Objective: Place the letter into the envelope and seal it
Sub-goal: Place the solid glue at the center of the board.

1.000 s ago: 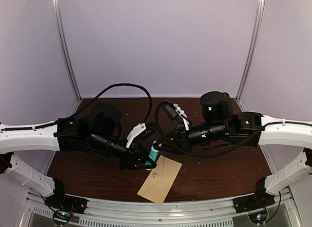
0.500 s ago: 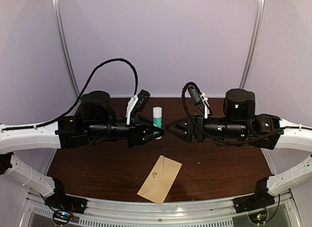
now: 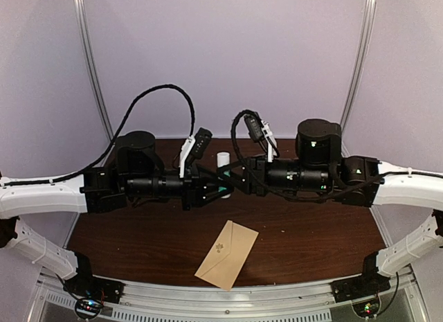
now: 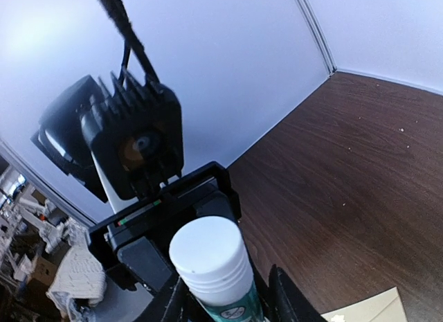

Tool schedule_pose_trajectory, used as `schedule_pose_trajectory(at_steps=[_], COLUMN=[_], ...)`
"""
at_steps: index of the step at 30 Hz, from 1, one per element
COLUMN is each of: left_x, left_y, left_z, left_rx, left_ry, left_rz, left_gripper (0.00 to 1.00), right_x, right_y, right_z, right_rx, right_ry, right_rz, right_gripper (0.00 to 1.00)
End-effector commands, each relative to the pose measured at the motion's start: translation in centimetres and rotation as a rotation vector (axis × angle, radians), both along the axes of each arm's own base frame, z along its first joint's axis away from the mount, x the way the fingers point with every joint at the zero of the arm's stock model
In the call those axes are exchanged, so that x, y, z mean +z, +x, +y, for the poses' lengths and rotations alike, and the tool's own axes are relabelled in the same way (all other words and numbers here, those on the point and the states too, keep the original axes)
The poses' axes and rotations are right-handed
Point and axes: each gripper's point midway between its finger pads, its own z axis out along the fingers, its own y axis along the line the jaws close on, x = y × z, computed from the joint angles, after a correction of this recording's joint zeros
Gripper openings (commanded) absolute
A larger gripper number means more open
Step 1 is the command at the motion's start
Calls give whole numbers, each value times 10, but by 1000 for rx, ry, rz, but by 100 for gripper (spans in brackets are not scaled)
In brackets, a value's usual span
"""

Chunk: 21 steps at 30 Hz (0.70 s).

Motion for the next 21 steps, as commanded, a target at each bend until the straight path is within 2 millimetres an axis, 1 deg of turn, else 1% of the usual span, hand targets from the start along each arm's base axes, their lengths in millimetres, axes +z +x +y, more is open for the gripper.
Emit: schedule_pose_trajectory(at_steps=[1,2,3,4,6,9,10,11,12,15,18,19,21], left_x=[13,12,12,11,8,0,-4,-8,-12,-26,-44,-54,-58], left_y=[-2,-1,0,2,8,20,26,33,40,65,95,102,112], left_z=[-2,-3,-3,-2,0,6,9,14,19,42,79,93,117], left_rx=[-12,-8,-1,10,45,106,131,159,186,298,468,524,609], left_ry=[-55,-51,-48,-45,-24,17,29,37,43,56,70,74,48], left_rz=[-11,-7,-5,-3,4,18,27,42,60,122,200,227,247], left_gripper=[0,0,3,10,28,54,61,66,69,73,74,75,75], right_x=[22,22,21,19,16,2,-5,-16,-28,-72,-119,-135,-169], right_y=[-2,-1,1,4,12,27,35,44,55,85,104,108,115], right_z=[2,1,0,-3,-11,-24,-30,-38,-47,-79,-106,-114,-129], right_rx=[15,8,-7,-30,-81,-136,-164,-194,-229,-324,-373,-383,-390], right_ry=[49,49,43,33,9,-48,-76,-115,-153,-272,-374,-405,-460], right_rz=[-42,-45,-45,-45,-43,-37,-27,-12,6,74,152,184,255], right_gripper=[21,15,10,6,3,2,3,3,3,3,3,3,3])
